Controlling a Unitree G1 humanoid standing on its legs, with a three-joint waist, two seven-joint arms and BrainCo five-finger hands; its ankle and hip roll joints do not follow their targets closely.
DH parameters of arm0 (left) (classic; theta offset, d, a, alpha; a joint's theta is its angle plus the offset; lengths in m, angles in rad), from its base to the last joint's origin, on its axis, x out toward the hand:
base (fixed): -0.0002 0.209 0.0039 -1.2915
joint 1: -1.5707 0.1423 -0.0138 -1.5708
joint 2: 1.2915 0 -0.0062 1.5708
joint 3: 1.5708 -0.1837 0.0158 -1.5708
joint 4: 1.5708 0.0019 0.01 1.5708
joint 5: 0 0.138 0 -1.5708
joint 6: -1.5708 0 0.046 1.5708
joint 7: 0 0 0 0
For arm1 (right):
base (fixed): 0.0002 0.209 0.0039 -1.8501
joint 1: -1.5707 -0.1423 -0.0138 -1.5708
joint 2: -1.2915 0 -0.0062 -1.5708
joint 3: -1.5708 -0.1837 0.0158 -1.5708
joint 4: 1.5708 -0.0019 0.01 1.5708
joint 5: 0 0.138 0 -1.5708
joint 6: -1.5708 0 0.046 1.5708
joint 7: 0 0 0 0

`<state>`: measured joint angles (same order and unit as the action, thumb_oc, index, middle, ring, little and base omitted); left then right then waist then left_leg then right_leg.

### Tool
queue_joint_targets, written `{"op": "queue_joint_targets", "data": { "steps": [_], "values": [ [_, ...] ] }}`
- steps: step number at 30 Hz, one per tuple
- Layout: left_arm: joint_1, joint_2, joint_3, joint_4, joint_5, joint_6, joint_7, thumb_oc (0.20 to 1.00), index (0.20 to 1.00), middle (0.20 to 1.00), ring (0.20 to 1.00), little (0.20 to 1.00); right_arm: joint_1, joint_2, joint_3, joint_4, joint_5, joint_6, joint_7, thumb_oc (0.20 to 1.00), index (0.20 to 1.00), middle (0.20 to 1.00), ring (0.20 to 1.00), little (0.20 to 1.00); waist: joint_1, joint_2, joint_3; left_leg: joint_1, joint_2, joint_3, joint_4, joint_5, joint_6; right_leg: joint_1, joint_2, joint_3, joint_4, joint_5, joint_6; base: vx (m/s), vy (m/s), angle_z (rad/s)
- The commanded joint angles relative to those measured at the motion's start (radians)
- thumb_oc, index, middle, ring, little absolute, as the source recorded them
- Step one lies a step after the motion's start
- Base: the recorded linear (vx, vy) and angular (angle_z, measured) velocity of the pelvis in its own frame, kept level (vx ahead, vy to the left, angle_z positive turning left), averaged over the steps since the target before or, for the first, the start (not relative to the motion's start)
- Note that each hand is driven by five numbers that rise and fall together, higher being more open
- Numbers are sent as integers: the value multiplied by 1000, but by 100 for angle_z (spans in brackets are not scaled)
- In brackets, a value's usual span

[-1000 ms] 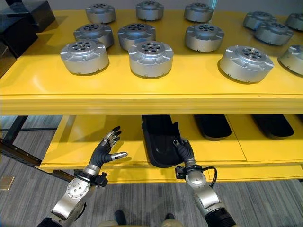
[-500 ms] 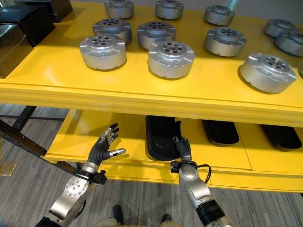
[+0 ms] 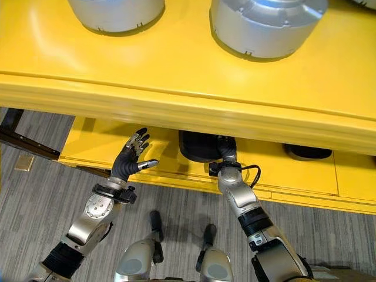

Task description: Move parts from the plastic box to the shelf.

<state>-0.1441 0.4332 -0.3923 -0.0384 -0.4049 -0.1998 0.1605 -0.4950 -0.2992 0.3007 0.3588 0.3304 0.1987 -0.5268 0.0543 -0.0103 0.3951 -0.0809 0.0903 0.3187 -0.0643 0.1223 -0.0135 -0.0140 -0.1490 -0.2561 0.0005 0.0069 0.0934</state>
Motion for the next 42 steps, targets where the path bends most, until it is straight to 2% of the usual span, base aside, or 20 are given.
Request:
{"op": "queue_joint_targets", "data": {
  "steps": [1, 9, 18, 28, 34, 42],
  "values": [
    [-19, -12, -21, -78, -20, -18, 2, 1000, 1000, 1000, 1000, 1000, -88, -58, -47, -6, 30, -41, -31, 200, 200, 200, 200, 200, 14, 1, -30, 41, -20, -28, 77, -84, 12, -45, 8, 1, 103, 28, 15, 0, 0, 0],
    [-36, -6, -44, -68, -39, -5, -10, 1000, 1000, 1000, 1000, 1000, -158, -95, -69, 87, 45, 8, -47, 200, 200, 200, 200, 200, 22, -1, 3, 29, -21, -22, 123, -106, 15, -51, 7, -3, 136, 17, 15, 5, 0, 0],
    [-53, 0, -71, -62, -44, -8, 6, 1000, 1000, 1000, 1000, 1000, -221, -131, -82, 196, 37, 11, -33, 200, 200, 200, 200, 200, 28, 4, 28, 26, -22, -19, 138, -111, 17, -58, 8, 0, 155, 14, 15, -13, -2, -3],
    [-62, -1, -93, -47, -49, -13, 3, 1000, 1000, 1000, 1000, 1000, -265, -148, -64, 279, 12, -1, -5, 200, 200, 200, 200, 200, 32, 8, 24, 41, -11, -7, 131, -101, 10, -47, 3, -12, 156, 14, 13, -3, -1, 0],
    [-69, 0, -104, -40, -56, -12, 1, 1000, 1000, 1000, 1000, 1000, -315, -168, -52, 318, -17, 26, 15, 200, 200, 200, 200, 200, 39, 12, 26, 43, -5, -8, 140, -99, 4, -43, -2, -21, 168, 10, 11, 0, 0, 0],
    [-86, 1, -119, -25, -61, -23, 5, 1000, 1000, 1000, 1000, 1000, -383, -175, -17, 393, -36, 22, 29, 200, 200, 200, 200, 200, 51, 18, 33, 40, -3, -11, 139, -93, -1, -46, -5, -29, 174, 9, 10, 0, 0, 0]
  ]
}}
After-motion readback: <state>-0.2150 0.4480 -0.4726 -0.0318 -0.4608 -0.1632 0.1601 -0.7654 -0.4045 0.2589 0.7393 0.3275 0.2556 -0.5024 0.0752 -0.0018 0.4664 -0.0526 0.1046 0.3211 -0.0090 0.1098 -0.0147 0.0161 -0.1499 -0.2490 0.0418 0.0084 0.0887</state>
